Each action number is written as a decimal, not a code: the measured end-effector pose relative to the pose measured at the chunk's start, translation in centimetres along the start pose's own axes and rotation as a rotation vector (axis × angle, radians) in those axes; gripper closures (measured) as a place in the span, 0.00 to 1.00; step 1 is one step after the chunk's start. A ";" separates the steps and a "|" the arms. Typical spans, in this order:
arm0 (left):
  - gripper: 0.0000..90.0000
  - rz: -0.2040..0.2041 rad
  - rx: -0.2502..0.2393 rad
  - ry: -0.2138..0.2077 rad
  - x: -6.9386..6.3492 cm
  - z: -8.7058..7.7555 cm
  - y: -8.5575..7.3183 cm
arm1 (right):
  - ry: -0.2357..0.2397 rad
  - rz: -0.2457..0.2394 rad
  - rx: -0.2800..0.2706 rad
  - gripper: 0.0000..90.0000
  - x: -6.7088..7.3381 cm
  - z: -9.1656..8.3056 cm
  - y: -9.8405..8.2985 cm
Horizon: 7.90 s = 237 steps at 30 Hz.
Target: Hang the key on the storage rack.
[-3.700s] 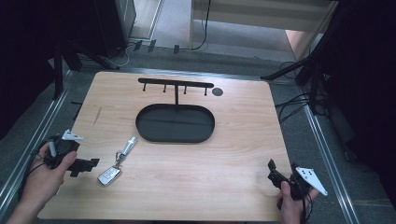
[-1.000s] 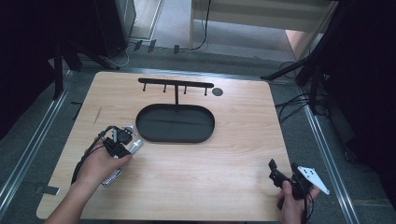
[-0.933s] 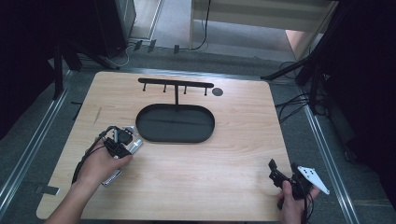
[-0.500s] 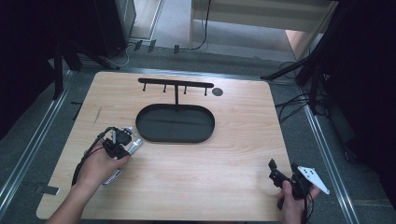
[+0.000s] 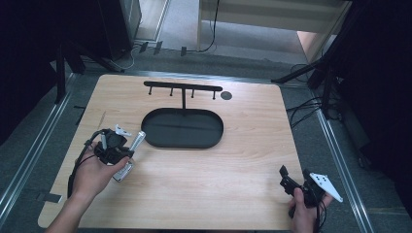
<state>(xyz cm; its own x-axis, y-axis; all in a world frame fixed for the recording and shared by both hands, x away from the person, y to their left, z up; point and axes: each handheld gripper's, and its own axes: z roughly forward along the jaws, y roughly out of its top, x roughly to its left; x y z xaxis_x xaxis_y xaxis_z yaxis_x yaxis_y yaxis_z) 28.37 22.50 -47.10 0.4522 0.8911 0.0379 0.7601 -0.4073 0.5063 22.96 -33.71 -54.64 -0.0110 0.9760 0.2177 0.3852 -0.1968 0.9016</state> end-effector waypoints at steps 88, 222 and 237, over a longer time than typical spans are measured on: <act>0.84 -0.087 -0.637 -0.292 -1.3 2.8 8.6 | 0.006 0.016 0.002 0.10 -0.2 0.0 0.0; 0.00 -0.271 -0.744 -0.111 3.2 -2.1 -7.1 | 0.007 -0.007 0.000 0.10 0.0 0.1 0.0; 0.00 -0.274 -0.715 -0.029 4.6 -2.5 -13.3 | 0.006 -0.010 0.003 0.10 0.2 0.1 0.0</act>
<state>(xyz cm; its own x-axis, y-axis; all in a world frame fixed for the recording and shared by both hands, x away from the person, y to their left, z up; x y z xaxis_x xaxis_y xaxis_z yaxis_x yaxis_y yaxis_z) 19.18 32.46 -51.54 0.3107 0.9320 -0.1869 0.3642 0.0649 0.9290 23.05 -33.53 -54.64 -0.0199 0.9773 0.2109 0.3875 -0.1869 0.9027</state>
